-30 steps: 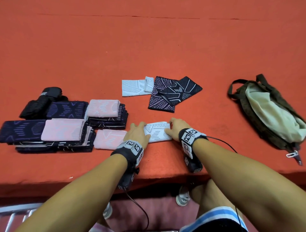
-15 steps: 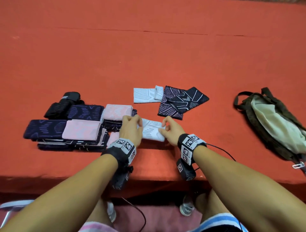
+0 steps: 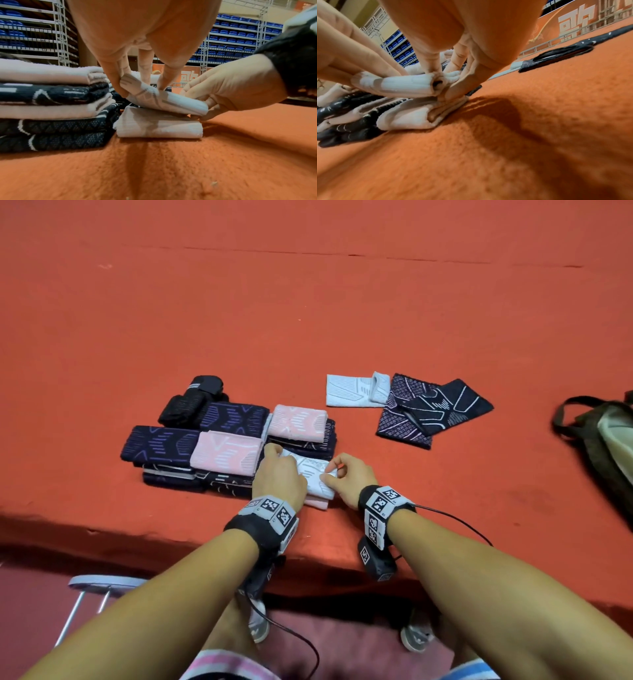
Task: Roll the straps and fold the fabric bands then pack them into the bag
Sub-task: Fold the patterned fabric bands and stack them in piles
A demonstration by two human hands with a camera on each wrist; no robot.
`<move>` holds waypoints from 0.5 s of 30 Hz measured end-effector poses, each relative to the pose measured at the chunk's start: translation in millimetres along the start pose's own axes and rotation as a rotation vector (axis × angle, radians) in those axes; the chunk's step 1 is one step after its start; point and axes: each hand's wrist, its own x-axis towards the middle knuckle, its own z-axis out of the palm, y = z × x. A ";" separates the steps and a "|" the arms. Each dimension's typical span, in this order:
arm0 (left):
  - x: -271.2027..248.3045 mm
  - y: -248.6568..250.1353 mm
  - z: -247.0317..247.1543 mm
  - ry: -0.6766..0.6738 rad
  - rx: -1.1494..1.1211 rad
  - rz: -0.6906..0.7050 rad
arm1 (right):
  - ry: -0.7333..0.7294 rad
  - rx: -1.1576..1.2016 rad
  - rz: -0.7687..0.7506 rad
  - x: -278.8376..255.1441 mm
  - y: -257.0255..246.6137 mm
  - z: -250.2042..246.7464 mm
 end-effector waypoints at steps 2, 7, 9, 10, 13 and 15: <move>0.0 -4.5 6.8 0.014 0.033 0.035 | -0.012 -0.047 -0.004 0.7 -1.1 3.8; -4.2 -6.5 20.8 0.045 0.148 0.130 | -0.090 -0.198 -0.034 0.0 -4.2 2.8; -4.5 -4.1 20.5 0.003 0.140 0.103 | -0.116 -0.237 -0.041 0.8 -3.3 2.1; -4.9 -2.2 18.7 -0.020 0.130 0.086 | -0.132 -0.254 -0.047 0.7 -2.2 2.2; -5.8 6.9 13.1 -0.011 0.018 0.027 | -0.177 -0.248 -0.055 -1.6 -1.5 0.2; -4.6 19.1 10.4 0.001 -0.127 0.016 | -0.171 -0.190 -0.044 -0.4 -3.8 -7.6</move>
